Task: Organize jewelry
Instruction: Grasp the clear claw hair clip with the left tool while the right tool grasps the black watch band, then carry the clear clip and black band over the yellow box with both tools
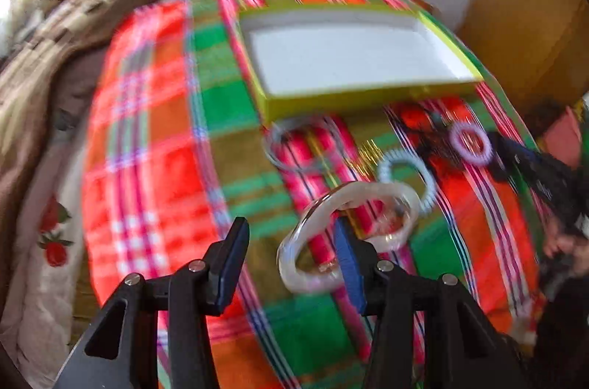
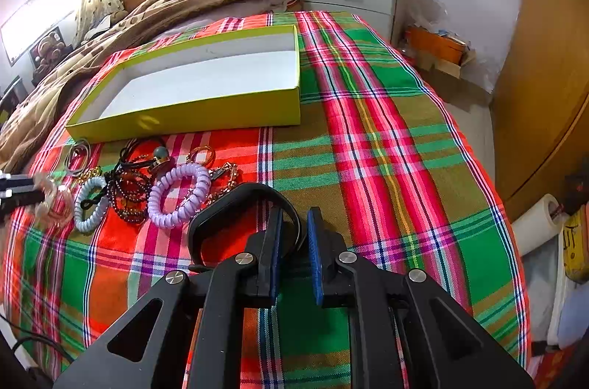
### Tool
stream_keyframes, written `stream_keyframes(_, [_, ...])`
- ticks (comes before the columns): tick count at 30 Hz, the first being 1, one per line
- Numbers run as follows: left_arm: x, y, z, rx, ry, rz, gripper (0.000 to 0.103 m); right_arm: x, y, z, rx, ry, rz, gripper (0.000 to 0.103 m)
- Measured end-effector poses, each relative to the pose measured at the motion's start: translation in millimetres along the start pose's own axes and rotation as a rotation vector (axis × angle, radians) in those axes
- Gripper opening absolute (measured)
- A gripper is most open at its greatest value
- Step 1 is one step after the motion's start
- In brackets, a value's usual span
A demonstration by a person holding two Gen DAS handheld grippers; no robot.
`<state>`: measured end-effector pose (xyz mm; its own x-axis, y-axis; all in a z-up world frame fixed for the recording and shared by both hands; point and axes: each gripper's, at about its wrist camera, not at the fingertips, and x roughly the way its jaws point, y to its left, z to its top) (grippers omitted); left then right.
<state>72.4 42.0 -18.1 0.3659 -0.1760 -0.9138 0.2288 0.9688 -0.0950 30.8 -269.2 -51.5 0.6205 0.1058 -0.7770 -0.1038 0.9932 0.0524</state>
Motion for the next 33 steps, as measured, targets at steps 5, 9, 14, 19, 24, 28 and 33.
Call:
stream_keyframes(5, [8.6,-13.8,4.2,0.125,0.006,0.031,0.049,1.4,0.6,1.8,0.004,0.004,-0.005,0.014])
stream_keyframes(9, [14.5,-23.8,4.3,0.15,0.012,0.014,0.048,0.9,1.5,0.4,-0.001,0.003,-0.007,0.014])
stream_keyframes(14, [15.6,-22.5,-2.2,0.11,-0.01,-0.008,0.037,-0.4,1.7,-1.5,0.012,-0.007,-0.005,0.013])
stream_keyframes(19, [13.9,-22.2,-4.7,0.076,-0.035,-0.035,0.021,-4.1,1.2,-2.2,0.01,-0.016,0.001,0.01])
stream_keyframes(24, [9.4,-23.0,-6.6,0.056,-0.064,-0.027,0.016,-6.9,-1.7,-1.8,0.022,-0.017,0.008,0.01])
stream_keyframes(28, [3.7,-19.9,-5.5,0.032,-0.084,-0.036,0.016,-13.1,-3.0,-0.5,0.027,-0.037,0.011,0.009])
stream_keyframes(33, [-4.1,-15.7,-1.5,0.017,-0.104,-0.036,0.016,-24.2,-4.1,7.0,0.033,-0.067,0.025,0.009])
